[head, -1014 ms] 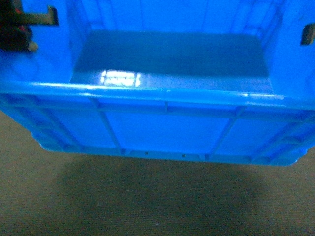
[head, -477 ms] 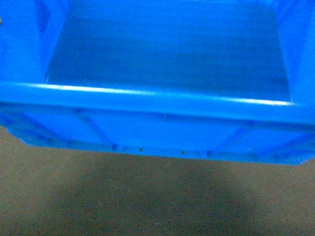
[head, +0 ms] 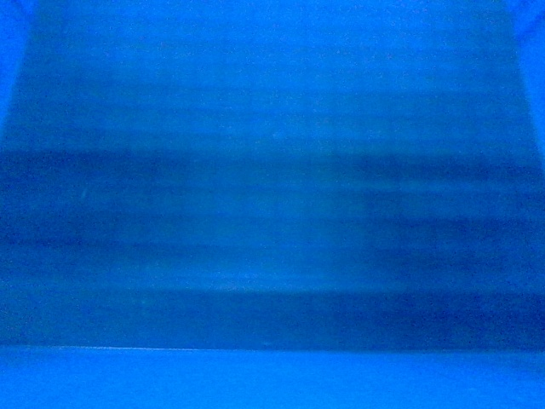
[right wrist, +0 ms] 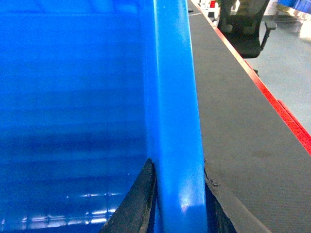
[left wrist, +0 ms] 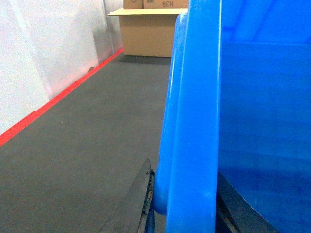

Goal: Place box next to blue box on left shelf

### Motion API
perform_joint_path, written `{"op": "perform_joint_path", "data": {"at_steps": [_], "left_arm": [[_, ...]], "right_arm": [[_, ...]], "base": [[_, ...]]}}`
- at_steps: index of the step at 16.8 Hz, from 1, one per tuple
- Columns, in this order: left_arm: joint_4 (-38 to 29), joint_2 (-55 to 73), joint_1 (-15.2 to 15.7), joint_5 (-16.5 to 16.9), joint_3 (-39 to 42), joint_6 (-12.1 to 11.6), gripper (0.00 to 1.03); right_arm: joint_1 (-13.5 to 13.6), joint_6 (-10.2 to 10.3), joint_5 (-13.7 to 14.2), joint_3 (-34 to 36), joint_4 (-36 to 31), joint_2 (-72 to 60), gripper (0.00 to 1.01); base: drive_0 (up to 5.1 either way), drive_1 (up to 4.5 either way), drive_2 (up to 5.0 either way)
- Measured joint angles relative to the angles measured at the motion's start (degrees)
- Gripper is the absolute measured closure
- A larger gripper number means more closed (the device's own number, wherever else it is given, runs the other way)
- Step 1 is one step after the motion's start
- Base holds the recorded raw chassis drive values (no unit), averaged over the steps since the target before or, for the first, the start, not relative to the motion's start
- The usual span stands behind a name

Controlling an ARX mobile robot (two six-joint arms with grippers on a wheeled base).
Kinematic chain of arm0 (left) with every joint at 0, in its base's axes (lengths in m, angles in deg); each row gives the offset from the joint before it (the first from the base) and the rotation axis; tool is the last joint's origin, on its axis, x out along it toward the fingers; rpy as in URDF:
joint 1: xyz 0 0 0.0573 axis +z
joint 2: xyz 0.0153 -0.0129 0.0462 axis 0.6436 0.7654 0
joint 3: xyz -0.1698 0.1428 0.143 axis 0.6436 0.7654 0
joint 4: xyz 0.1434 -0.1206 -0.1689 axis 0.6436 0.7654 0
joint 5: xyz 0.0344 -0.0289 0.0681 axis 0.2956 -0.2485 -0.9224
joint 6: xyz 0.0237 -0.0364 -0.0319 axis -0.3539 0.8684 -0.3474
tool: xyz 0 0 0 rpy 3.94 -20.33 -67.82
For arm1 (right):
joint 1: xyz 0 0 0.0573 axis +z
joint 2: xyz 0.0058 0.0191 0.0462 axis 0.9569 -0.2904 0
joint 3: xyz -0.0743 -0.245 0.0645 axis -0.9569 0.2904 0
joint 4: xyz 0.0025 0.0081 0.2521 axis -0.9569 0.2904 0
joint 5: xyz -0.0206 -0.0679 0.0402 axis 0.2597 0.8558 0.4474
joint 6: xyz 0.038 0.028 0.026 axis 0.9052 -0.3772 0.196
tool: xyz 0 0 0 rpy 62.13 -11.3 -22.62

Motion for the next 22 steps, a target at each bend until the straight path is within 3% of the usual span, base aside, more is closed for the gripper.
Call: {"op": "perform_joint_path", "data": {"at_steps": [22], "left_arm": [[0.2,0.5,0.0,0.3,0.0,0.1,0.83]], "right_arm": [[-0.1,-0.3,0.4,0.0,0.3,0.0,0.83]], "base": [[-1.4,-1.42,-1.4]]}}
